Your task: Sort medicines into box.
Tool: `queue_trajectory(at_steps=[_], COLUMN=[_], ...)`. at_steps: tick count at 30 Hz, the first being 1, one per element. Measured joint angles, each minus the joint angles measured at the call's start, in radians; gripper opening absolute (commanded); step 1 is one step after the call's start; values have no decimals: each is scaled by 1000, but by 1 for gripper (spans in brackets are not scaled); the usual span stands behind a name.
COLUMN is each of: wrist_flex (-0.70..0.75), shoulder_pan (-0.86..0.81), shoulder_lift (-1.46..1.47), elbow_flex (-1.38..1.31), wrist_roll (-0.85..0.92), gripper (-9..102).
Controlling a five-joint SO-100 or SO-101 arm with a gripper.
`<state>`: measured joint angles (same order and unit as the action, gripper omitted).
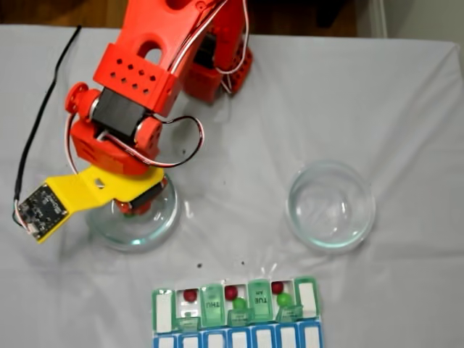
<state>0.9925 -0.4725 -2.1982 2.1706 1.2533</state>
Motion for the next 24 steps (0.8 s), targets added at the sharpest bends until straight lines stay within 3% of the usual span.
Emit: queue_trajectory(at_steps=[16,24], wrist_flex=[-12,-44], shoulder_pan=[-110,-103], shoulder_lift=[-2,0], elbow_flex=[15,15], wrist_roll=[265,293], gripper=[22,22])
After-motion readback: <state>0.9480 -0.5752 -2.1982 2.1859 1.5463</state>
